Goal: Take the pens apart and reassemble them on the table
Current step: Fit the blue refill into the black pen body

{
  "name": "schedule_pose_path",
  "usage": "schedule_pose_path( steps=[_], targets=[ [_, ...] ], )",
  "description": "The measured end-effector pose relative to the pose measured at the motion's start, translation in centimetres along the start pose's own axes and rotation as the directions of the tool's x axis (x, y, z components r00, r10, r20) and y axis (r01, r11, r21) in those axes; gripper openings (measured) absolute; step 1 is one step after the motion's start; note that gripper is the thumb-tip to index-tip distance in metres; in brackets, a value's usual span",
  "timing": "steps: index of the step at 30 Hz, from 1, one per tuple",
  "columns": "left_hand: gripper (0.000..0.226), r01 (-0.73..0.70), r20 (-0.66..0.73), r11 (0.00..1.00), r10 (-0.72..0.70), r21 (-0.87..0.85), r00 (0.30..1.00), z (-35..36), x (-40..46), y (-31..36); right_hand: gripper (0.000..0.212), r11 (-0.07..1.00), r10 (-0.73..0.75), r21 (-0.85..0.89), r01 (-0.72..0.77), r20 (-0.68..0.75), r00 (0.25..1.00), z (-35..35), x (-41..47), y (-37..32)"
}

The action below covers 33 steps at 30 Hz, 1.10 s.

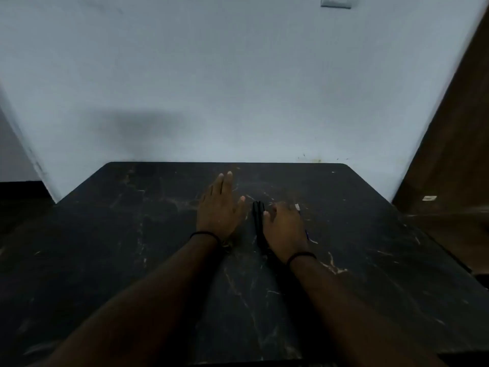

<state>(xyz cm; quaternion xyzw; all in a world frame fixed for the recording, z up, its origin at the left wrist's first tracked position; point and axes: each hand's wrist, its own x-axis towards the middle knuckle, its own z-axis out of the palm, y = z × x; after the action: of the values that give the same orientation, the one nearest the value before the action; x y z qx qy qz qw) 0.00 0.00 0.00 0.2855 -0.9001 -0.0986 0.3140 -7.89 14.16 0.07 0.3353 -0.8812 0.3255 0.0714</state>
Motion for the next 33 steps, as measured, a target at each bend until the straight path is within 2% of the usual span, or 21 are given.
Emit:
schedule_pose_path(
  steps=[4, 8, 12, 16, 20, 24, 27, 30, 31, 33],
  targets=[
    [0.034, 0.021, -0.021, 0.996, -0.019, 0.086, 1.0, 1.1, 1.0, -0.6, 0.042, 0.997, 0.04, -0.066, -0.041, -0.02, 0.999, 0.8, 0.8, -0.2],
    [0.027, 0.043, 0.008, 0.999, -0.043, 0.02, 0.999, 1.6, 1.6, -0.4, 0.043, 0.996, 0.054, -0.075, -0.051, 0.04, 0.998, 1.9, 1.6, 0.2],
    [0.031, 0.035, -0.001, 0.999, -0.035, 0.016, 0.999, 2.2, 2.0, -0.8, 0.038, 0.992, 0.087, -0.094, -0.081, 0.065, 0.994, 2.3, 2.5, 0.5],
    [0.046, 0.046, 0.043, 0.999, -0.045, -0.009, 0.998, 2.3, 2.2, -1.0, 0.035, 0.988, 0.134, -0.095, -0.124, 0.11, 0.985, 2.4, 2.9, 0.4],
    [0.05, 0.045, 0.066, 0.998, -0.042, -0.052, 0.997, 2.3, 2.3, -1.1, 0.034, 0.985, 0.162, -0.07, -0.156, 0.097, 0.982, 1.9, 2.7, 0.2],
    [0.05, 0.041, 0.082, 0.998, -0.037, -0.051, 0.996, 2.3, 2.4, -1.0, 0.04, 0.984, 0.175, -0.003, -0.176, 0.098, 0.98, 1.4, 2.7, 0.1],
    [0.052, 0.049, 0.044, 0.995, -0.045, -0.082, 0.998, 2.4, 2.4, -1.1, 0.043, 0.986, 0.112, 0.122, -0.115, 0.029, 0.993, 1.2, 2.6, -0.2],
    [0.048, 0.082, -0.058, 0.947, -0.105, -0.311, 0.993, 2.5, 2.4, -1.0, 0.026, 0.974, 0.019, 0.228, 0.0, -0.081, 0.997, 1.3, 2.4, -0.5],
    [0.045, 0.1, -0.069, 0.884, -0.147, -0.456, 0.987, 2.5, 2.3, -0.8, 0.021, 0.972, -0.011, 0.232, 0.034, -0.096, 0.995, 1.3, 2.4, -0.6],
    [0.033, 0.15, -0.01, 0.656, -0.234, -0.74, 0.972, 2.1, 2.2, -0.1, 0.018, 0.973, -0.075, 0.212, 0.096, -0.103, 0.992, 1.5, 2.4, -0.6]
  ],
)
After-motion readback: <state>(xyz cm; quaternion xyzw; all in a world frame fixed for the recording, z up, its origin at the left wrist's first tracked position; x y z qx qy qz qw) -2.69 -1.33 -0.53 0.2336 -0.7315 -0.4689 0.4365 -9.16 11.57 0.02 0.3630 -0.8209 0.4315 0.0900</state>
